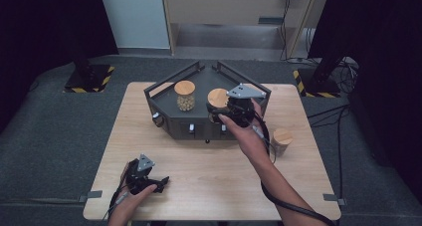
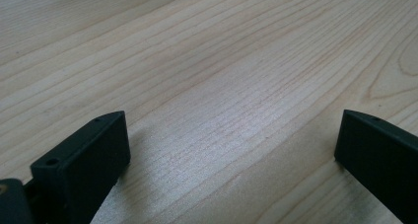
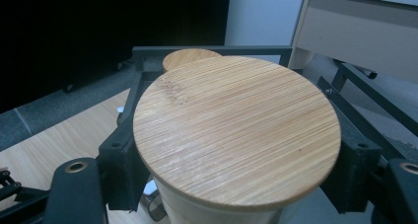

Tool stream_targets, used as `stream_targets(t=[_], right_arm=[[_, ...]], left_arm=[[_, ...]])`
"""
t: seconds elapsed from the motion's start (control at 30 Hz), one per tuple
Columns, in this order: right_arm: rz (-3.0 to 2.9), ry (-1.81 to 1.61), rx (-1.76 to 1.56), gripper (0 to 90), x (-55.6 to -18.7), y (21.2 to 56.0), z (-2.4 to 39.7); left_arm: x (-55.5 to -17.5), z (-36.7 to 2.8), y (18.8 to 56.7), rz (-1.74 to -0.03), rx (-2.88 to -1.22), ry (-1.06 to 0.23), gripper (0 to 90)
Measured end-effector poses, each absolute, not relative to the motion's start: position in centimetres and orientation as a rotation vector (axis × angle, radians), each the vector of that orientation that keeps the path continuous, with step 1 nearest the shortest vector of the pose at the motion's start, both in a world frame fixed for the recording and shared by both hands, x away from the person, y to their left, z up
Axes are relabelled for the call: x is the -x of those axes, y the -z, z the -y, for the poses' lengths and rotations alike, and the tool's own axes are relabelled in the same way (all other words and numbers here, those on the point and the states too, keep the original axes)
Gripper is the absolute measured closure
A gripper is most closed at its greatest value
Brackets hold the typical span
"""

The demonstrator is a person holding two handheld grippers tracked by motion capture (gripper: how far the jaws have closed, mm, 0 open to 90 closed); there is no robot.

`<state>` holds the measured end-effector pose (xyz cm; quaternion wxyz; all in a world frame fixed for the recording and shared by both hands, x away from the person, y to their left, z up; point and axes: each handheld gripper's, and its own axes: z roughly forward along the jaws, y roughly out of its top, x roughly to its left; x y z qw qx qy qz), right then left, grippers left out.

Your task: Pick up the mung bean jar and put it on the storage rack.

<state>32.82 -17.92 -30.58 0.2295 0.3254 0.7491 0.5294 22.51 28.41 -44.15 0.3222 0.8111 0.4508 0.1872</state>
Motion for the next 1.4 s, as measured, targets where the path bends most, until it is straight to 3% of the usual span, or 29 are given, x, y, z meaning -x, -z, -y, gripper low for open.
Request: stream_targets(t=[1.4], right_arm=[[-2.056,-1.382,-1.018,25.4,-38.8,32.2,15.2]], left_arm=[[-22.5,-28.4,44.2,-1.183,-2.130,-0.492,0.0]])
